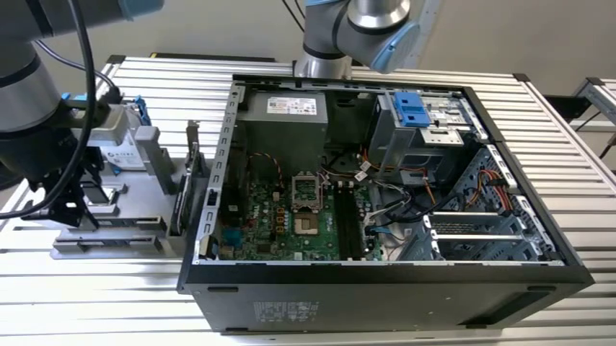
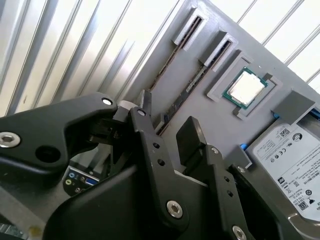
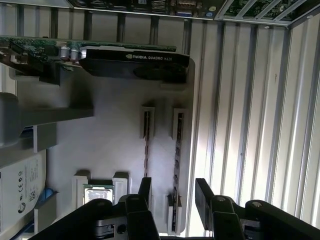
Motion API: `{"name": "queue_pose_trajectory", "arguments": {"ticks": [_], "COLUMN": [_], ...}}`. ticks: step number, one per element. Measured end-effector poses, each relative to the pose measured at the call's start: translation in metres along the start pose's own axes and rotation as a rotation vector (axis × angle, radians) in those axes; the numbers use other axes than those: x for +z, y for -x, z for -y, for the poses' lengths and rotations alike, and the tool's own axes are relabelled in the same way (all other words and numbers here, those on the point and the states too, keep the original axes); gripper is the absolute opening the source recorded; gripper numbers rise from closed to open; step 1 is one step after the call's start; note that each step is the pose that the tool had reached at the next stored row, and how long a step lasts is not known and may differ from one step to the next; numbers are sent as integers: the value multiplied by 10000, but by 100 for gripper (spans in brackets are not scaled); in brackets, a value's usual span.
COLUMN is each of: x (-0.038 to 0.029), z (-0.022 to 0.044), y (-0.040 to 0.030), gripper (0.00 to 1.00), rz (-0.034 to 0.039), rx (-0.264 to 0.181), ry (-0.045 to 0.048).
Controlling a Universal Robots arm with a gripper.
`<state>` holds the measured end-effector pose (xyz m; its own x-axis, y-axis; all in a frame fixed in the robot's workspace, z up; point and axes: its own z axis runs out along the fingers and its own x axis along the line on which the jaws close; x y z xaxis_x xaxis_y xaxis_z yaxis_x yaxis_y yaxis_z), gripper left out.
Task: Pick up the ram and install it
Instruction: 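Pick up the ram and move it above insertion slot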
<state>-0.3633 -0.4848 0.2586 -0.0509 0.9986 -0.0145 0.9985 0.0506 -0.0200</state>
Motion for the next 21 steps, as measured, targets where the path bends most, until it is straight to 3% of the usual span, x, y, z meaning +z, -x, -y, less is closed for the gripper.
{"name": "queue_pose_trajectory", "arguments": {"ticks": [12,21], "x": [42,129], "z": [-31,-34], "y": [20,29], "gripper": [100,100], "rz": [0,-1], "rx": [0,-1], "ry": [1,2]}}
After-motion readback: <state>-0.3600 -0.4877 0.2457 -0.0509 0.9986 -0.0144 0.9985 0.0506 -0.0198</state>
